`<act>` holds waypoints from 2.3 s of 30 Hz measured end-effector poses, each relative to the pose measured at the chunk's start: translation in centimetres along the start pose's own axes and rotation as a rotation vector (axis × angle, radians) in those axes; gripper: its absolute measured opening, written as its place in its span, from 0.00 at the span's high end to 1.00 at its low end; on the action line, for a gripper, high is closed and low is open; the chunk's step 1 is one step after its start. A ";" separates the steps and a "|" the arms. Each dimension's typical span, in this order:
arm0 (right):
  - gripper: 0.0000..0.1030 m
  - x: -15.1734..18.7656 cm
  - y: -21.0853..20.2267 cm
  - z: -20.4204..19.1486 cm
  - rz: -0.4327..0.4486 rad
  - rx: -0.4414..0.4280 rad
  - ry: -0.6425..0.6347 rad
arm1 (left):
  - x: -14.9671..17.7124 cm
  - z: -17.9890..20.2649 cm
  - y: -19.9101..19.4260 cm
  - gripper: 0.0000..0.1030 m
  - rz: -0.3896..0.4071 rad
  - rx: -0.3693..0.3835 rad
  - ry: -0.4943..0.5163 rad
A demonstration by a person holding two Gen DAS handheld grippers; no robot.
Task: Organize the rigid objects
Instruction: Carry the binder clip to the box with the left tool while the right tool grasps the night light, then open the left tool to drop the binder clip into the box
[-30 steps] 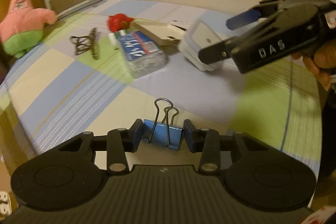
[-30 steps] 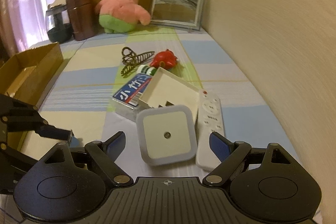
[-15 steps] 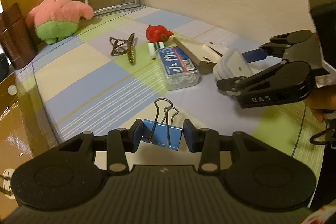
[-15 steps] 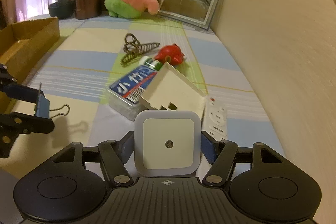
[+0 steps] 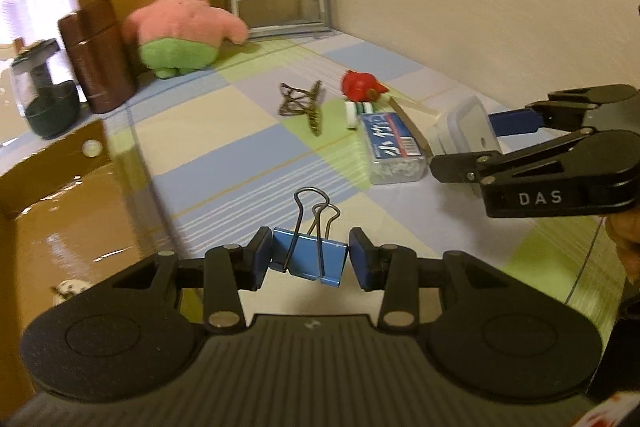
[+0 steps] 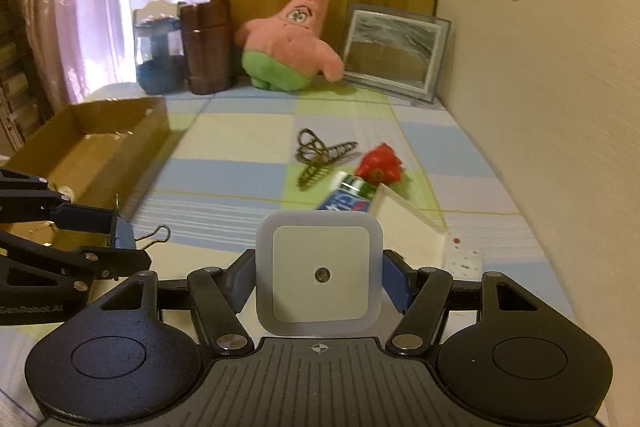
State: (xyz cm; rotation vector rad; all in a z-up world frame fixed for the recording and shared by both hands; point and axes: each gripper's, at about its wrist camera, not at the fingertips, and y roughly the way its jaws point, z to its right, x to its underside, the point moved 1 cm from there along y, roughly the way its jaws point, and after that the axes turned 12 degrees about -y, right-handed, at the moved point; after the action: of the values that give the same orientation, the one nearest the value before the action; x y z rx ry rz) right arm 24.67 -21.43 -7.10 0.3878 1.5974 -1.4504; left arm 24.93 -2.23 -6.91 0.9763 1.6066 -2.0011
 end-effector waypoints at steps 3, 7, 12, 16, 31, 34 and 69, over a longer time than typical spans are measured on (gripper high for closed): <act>0.40 -0.7 -0.7 -0.8 0.017 -0.021 -0.007 | 0.2 -0.7 -1.0 0.65 0.011 -0.026 -0.026; 0.39 -1.4 -1.0 -2.1 0.036 -0.061 -0.020 | 0.6 -1.9 -2.8 0.65 0.029 -0.072 -0.068; 0.39 -2.2 -1.1 -4.1 0.052 -0.108 -0.048 | 0.9 -3.6 -5.0 0.65 0.057 -0.130 -0.098; 0.39 -3.2 -1.2 -5.8 0.075 -0.156 -0.073 | 1.3 -5.4 -6.6 0.65 0.077 -0.180 -0.131; 0.39 -6.4 -0.3 -13.9 0.146 -0.325 -0.204 | 3.4 -13.5 -10.7 0.65 0.095 -0.351 -0.203; 0.39 -6.6 0.1 -15.3 0.141 -0.358 -0.221 | 4.0 -14.6 -10.9 0.65 0.087 -0.355 -0.218; 0.39 -6.8 3.2 -19.3 0.102 -0.440 -0.263 | 5.0 -17.9 -10.0 0.51 0.047 -0.378 -0.297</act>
State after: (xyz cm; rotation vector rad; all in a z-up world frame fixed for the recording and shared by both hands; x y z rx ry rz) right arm 22.82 -0.80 -5.94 0.0203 1.5986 -0.9891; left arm 19.60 18.18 -5.49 0.5418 1.6869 -1.6343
